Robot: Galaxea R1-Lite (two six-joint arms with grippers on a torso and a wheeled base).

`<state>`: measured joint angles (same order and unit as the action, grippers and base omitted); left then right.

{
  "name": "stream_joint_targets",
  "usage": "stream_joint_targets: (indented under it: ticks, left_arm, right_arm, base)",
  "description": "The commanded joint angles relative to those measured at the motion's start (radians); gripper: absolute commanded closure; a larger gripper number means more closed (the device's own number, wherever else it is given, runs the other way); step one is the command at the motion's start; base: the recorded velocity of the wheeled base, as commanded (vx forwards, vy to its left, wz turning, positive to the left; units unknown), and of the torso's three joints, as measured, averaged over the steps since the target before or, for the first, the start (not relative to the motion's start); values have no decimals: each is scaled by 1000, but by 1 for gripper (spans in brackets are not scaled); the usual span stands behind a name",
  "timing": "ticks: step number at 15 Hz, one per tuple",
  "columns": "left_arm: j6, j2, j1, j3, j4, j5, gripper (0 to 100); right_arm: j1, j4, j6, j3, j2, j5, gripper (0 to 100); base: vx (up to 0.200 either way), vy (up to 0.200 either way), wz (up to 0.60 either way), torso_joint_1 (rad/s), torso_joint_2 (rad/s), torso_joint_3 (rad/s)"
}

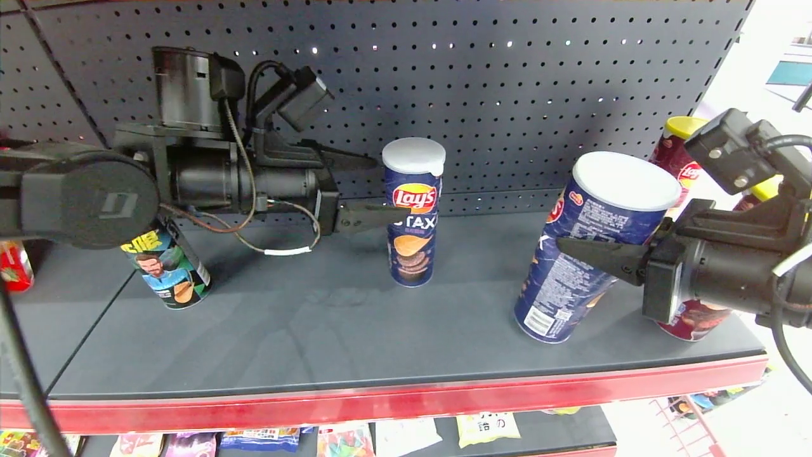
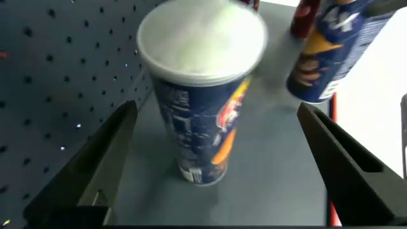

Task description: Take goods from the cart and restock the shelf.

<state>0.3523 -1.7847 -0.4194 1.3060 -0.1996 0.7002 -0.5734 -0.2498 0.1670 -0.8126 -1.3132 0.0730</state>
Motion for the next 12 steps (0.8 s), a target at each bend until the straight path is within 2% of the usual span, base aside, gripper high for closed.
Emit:
stream_joint_targets:
  ticks: [1, 5, 7, 12]
  left_arm:
    - [0, -67, -4, 29, -1, 1, 0]
    - [0, -119, -4, 79, -32, 2, 0]
    - [-7, -134, -22, 108, -32, 2, 0]
    - [-9, -160, -24, 119, -32, 7, 0]
  right_arm:
    - [0, 0, 0, 1, 2, 1, 100]
    - [0, 0, 0, 3, 3, -1, 100]
    - [1, 0, 0, 4, 2, -1, 100]
    - [15, 0, 0, 4, 0, -1, 100]
  base:
    - [0, 0, 0, 0, 0, 0]
    - [0, 0, 0, 0, 0, 0]
    - [0, 0, 0, 0, 0, 0]
    - [0, 0, 0, 0, 0, 0]
